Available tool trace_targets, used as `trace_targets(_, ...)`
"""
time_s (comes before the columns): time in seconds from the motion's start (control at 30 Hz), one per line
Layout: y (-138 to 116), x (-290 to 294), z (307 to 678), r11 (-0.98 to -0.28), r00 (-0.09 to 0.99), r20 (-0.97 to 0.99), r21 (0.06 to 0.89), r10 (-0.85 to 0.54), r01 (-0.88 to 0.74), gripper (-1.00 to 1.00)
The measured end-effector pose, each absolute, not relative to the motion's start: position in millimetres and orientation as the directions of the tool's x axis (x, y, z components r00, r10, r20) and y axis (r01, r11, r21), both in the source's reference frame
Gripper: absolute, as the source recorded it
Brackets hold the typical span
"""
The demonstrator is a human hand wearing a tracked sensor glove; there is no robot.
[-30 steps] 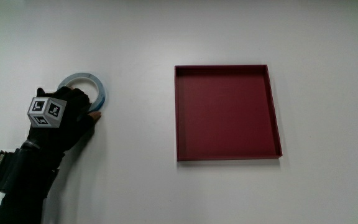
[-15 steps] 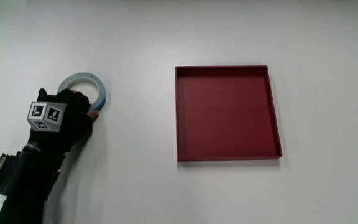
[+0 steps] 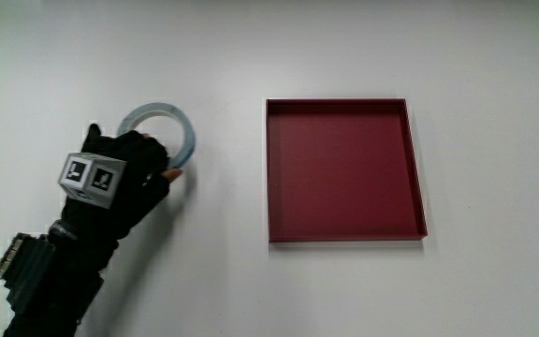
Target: Pick blue tape
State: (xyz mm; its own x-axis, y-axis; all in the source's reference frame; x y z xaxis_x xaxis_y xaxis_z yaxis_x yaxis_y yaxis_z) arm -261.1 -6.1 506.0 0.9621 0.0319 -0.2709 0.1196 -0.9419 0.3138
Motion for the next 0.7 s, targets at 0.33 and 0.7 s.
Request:
trace_targets(0.33,-3,-235,471,-0.943,0.946,-0.294,0.253,0.139,0.217,1.0)
trace_targets(0.7,-6,-170,434,-0.908,0.843,-0.407,0.073,0.351,0.413,1.0)
